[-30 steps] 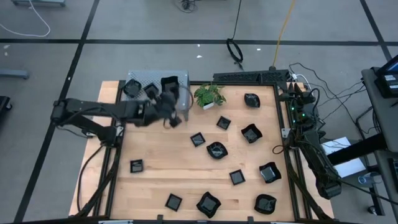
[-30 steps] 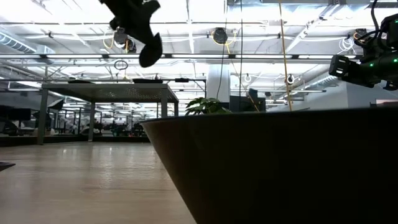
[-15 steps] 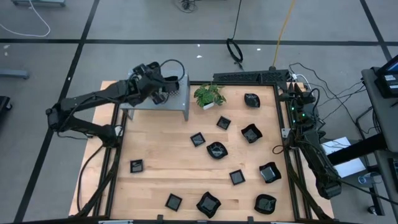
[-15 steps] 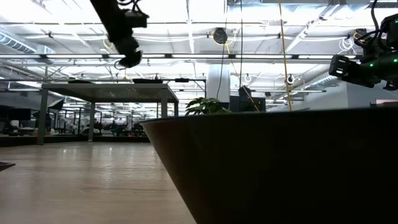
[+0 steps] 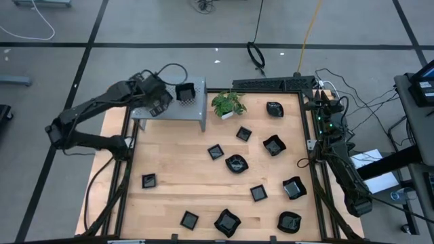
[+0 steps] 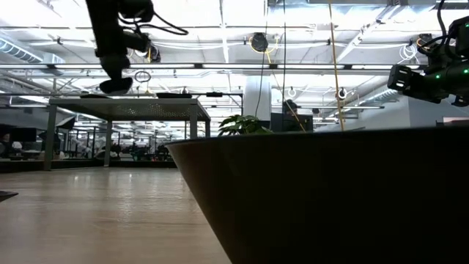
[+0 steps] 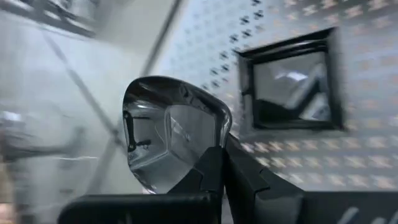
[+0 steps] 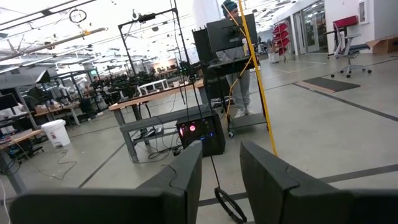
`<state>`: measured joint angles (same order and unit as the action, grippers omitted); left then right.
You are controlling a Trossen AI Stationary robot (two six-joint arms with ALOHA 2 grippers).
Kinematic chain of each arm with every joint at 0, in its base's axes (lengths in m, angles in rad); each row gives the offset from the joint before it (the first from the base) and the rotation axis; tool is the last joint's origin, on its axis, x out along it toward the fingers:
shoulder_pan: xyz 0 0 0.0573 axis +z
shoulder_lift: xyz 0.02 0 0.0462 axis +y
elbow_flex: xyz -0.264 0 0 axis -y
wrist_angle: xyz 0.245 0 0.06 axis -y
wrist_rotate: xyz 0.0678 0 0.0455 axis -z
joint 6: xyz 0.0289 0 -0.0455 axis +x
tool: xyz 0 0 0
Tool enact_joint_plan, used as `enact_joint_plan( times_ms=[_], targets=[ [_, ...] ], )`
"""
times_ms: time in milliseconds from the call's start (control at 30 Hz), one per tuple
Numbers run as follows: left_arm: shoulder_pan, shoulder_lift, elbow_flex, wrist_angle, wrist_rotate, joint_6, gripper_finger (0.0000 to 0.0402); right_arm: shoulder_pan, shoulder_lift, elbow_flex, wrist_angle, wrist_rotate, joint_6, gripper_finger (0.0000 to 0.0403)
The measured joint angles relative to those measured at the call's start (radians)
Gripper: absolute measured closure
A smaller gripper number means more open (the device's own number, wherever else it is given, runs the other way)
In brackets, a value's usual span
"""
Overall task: Pick & Place Mini shaped plates
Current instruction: Stack the black leaf shaped plate on top of the other black leaf shaped plate on the shelf
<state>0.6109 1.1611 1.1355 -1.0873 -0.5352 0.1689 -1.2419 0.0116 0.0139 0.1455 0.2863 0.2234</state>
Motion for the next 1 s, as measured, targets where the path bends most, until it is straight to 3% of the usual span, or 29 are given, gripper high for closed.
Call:
enact_joint_plan(
  times_ms=[133, 233, 600, 1000],
  targets=[
    [0.030, -0.064, 0.000, -0.051, 0.085, -0.103, 0.0395, 0.000, 0.000, 0.000, 0.000, 0.000, 0.000, 0.0303],
    [0.040, -0.094, 0.000, -0.077, 0.113, -0.098, 0.0389, 0.000, 0.000, 0.000, 0.000, 0.000, 0.000, 0.0303],
    [0.064, -0.102, 0.000, -0.103, 0.145, 0.280, 0.0381, 0.000, 0.000, 0.000, 0.000, 0.000, 0.000, 0.0303],
    [0.084, -0.101, 0.000, -0.156, 0.150, 0.358, 0.0380, 0.000, 0.000, 0.000, 0.000, 0.000, 0.000, 0.0303]
  ],
)
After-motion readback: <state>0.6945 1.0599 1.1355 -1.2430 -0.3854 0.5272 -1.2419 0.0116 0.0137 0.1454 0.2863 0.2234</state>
